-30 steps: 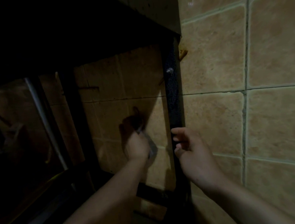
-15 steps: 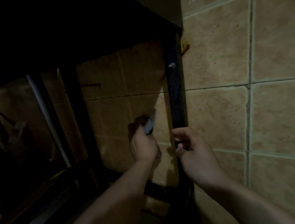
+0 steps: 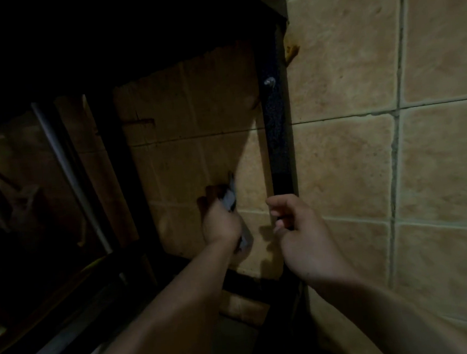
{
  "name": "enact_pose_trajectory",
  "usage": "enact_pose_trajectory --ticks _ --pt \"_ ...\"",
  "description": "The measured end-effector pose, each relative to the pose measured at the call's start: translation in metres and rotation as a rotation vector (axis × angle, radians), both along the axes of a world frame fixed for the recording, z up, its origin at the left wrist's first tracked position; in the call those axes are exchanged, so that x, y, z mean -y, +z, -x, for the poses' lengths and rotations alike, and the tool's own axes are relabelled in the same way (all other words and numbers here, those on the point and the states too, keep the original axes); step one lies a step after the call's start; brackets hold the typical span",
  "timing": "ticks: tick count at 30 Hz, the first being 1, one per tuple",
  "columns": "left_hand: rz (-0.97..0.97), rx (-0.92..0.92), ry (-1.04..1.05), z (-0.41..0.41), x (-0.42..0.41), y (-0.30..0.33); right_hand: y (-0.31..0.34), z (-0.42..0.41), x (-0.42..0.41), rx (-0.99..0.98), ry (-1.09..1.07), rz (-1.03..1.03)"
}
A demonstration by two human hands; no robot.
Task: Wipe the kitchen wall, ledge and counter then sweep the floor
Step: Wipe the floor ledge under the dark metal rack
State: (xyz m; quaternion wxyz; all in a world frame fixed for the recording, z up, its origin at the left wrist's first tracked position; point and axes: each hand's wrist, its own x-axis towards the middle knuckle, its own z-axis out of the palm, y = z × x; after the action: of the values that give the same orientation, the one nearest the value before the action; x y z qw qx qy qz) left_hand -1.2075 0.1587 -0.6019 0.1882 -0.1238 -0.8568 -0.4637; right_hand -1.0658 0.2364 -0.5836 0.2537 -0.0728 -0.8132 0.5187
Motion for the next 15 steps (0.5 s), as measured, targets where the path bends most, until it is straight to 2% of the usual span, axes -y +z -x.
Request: enact_pose_trajectory --ticks 3,6,8,10,15 --pt "0.035 0.055 -0.003 0.002 0.010 -0.006 -0.002 -0.001 0.003 0.011 0.008 0.007" --pt "0.035 0.159 0.153 0.011 0.024 0.000 -0.001 -0.001 0.003 0.014 0.017 0.023" --pt "0.020 0.196 0.150 0.017 0.026 -0.002 -0.002 0.000 0.000 0.015 0.017 0.030" --pt "0.016 0.148 0.068 0.013 0.018 -0.011 -0.007 0.002 -0.002 0.010 -0.006 0.029" --pt "0.035 -0.140 -0.041 -0.004 0.002 -0.031 -0.026 0.005 -0.005 0.005 -0.050 0.027"
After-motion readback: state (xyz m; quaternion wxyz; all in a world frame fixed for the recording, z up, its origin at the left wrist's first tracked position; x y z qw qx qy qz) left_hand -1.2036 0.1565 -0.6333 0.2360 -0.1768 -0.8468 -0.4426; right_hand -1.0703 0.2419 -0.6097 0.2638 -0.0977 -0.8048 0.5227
